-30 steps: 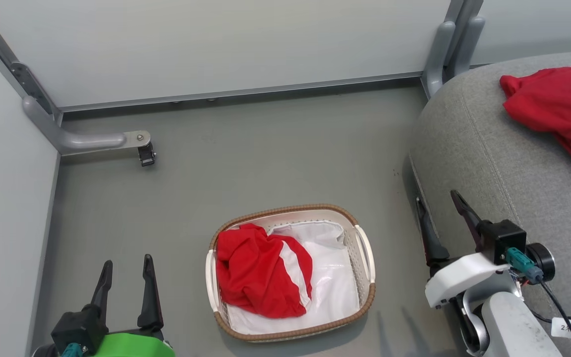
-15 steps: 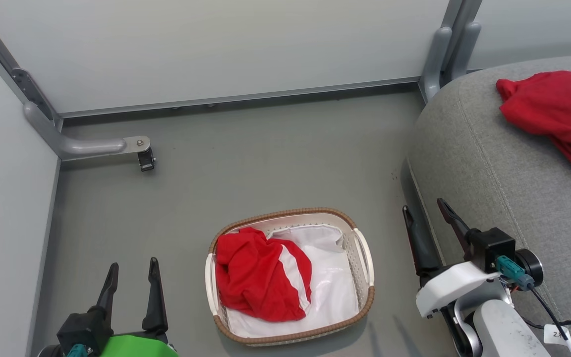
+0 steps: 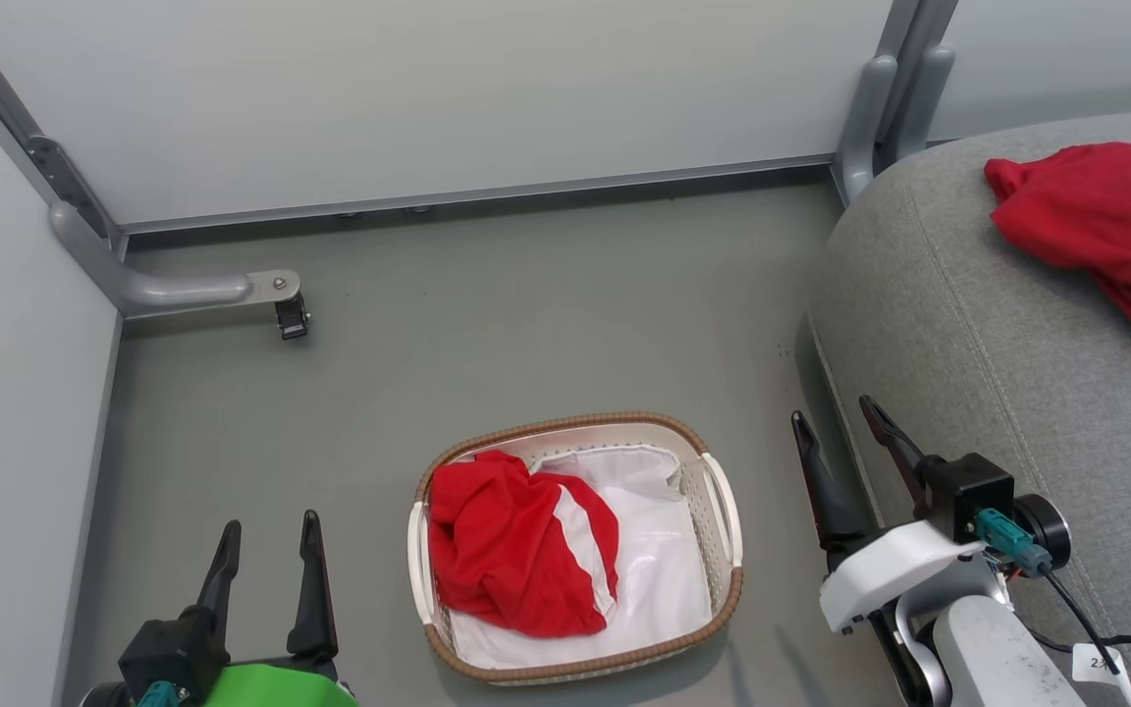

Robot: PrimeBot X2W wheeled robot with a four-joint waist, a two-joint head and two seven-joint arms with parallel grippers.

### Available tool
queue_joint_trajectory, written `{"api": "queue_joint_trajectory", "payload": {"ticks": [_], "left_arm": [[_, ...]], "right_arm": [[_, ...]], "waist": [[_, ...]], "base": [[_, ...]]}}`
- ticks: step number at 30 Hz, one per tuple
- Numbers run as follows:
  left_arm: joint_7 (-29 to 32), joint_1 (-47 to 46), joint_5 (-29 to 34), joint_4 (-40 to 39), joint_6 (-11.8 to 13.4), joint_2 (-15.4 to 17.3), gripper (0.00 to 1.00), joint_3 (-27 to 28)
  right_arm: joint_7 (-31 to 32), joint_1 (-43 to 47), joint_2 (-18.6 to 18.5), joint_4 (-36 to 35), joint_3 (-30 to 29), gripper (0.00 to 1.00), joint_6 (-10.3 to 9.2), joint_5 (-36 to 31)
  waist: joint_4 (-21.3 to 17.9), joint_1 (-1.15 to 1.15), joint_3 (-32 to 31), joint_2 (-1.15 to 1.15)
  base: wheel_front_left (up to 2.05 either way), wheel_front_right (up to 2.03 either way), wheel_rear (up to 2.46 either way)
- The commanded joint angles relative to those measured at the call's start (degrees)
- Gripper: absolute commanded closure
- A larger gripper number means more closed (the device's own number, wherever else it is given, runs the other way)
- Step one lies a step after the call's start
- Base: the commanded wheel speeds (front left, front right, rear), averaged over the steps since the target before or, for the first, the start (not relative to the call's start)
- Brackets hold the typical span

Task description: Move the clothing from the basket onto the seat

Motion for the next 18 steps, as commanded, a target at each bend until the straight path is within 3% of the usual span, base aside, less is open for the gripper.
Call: {"api": "queue_joint_trajectory", "payload": {"ticks": [1,11,18], "left_arm": [[-0.03,0.56,-0.39,-0.16,0.07,-0.01,0.00,0.07],[-0.03,-1.23,1.18,-0.25,-0.47,-0.01,0.00,-1.23],[-0.03,-8.88,5.20,2.16,-1.85,0.04,0.00,-4.45]], "right_arm": [[-0.28,0.53,-0.20,0.05,0.00,0.00,-0.08,-0.13],[-0.27,-0.32,-0.20,-0.48,-0.13,0.00,-0.08,-0.51],[-0.27,-3.54,-0.20,-2.62,-2.26,0.00,-0.08,-2.67]], "waist": [[-0.01,0.00,0.12,0.00],[-0.48,0.00,2.03,0.00],[-2.09,0.00,9.83,0.00]], "base": [[0.00,0.00,0.00],[0.00,0.00,0.00],[0.00,0.00,0.00]]}}
